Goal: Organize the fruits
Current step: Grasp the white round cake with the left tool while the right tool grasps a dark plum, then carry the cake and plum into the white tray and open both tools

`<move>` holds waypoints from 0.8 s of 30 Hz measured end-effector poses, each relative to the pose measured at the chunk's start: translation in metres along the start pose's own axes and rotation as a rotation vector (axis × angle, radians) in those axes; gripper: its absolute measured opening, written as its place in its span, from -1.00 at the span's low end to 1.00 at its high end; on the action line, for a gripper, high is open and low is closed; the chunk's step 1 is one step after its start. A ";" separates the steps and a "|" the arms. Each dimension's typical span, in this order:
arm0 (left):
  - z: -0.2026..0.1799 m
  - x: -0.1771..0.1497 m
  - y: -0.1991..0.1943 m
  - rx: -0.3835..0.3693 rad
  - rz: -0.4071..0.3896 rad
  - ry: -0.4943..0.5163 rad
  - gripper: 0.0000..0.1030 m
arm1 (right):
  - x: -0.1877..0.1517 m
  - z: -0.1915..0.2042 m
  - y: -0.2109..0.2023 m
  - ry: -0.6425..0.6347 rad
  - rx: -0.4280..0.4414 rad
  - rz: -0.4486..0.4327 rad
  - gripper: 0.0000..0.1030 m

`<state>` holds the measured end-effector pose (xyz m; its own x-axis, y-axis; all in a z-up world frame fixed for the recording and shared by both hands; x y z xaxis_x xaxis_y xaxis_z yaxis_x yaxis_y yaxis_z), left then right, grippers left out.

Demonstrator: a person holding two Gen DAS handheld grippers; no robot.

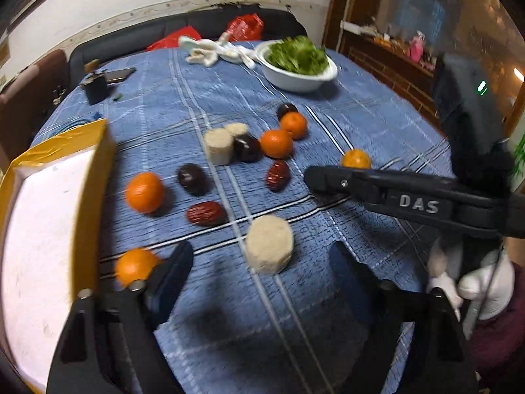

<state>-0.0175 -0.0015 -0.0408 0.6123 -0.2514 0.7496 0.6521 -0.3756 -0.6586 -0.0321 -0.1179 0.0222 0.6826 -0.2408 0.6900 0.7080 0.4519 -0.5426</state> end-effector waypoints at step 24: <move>0.173 -0.010 -0.117 0.290 -0.199 -0.370 -0.38 | 0.001 0.099 -0.009 -0.117 0.098 0.002 -0.46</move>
<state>-0.0228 0.1989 0.0178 0.5464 0.1528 0.8235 0.8375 -0.1074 -0.5358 -0.0554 -0.0370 0.0748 0.6540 -0.1403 0.7434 0.6817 0.5353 -0.4987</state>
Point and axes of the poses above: each gripper's, at about its wrist camera, not at the fingertips, and y roughly the way its jaws point, z to its left, x to its top, the point moved 8 cm from there along y, roughly the way its jaws point, and after that the axes turned 12 degrees about -z, right-handed, at the moved point
